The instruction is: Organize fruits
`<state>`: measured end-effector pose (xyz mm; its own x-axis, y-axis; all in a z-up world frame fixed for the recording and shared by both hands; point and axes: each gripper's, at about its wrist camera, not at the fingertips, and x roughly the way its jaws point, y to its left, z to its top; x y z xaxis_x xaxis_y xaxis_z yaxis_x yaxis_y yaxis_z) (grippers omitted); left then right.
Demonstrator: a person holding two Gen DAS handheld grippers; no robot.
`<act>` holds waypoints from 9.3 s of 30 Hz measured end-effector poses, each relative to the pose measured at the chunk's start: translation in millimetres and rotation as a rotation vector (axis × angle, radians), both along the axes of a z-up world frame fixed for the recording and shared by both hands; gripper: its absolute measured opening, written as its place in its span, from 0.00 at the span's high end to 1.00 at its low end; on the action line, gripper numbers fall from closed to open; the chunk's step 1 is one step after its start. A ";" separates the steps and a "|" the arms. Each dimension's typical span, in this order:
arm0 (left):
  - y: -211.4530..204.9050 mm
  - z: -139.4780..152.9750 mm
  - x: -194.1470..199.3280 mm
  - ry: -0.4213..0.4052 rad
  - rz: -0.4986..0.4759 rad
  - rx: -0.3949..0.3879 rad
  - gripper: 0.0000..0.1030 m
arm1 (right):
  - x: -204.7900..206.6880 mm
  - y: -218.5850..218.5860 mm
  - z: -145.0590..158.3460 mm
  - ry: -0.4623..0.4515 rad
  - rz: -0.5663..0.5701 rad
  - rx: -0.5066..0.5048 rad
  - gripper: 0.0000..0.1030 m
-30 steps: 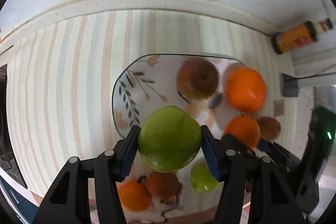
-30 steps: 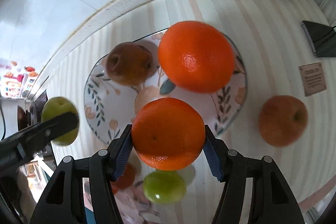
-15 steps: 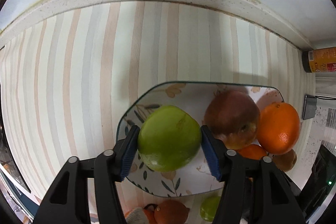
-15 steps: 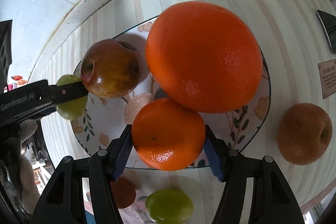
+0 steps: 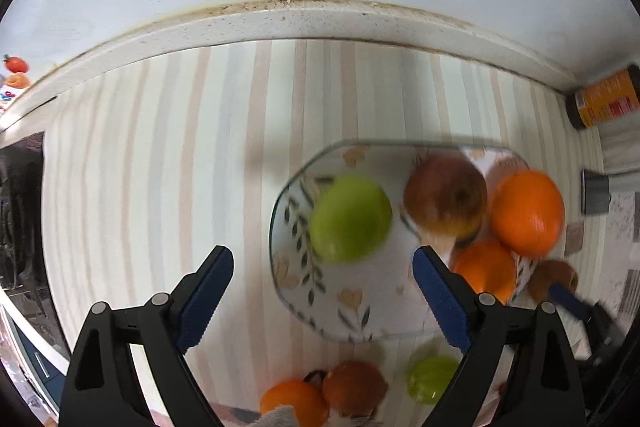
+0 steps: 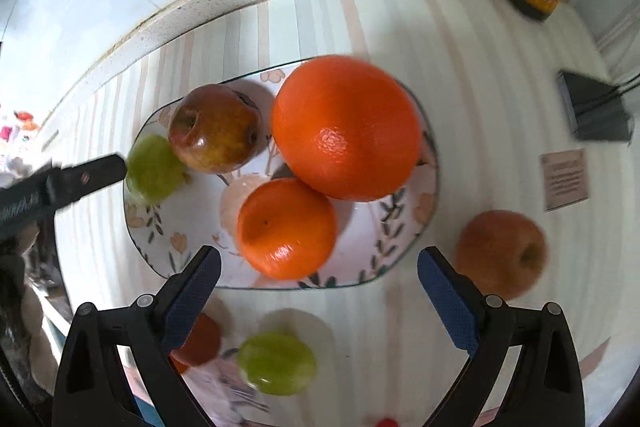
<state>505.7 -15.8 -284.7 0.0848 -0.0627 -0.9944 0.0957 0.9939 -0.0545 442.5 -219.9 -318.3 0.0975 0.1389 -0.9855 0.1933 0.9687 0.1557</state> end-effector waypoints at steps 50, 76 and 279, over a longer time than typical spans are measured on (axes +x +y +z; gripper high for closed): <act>33.0 46.7 -163.7 -0.135 0.074 0.017 0.02 | -110.5 17.8 33.1 -0.095 0.040 0.175 0.09; 18.8 -53.2 -154.9 0.061 -0.096 0.039 0.40 | -112.7 38.7 -68.9 0.129 0.065 0.353 0.40; -24.2 36.7 -50.0 -0.134 0.033 -0.047 0.49 | -40.4 -40.6 -2.7 -0.223 -0.092 0.104 0.33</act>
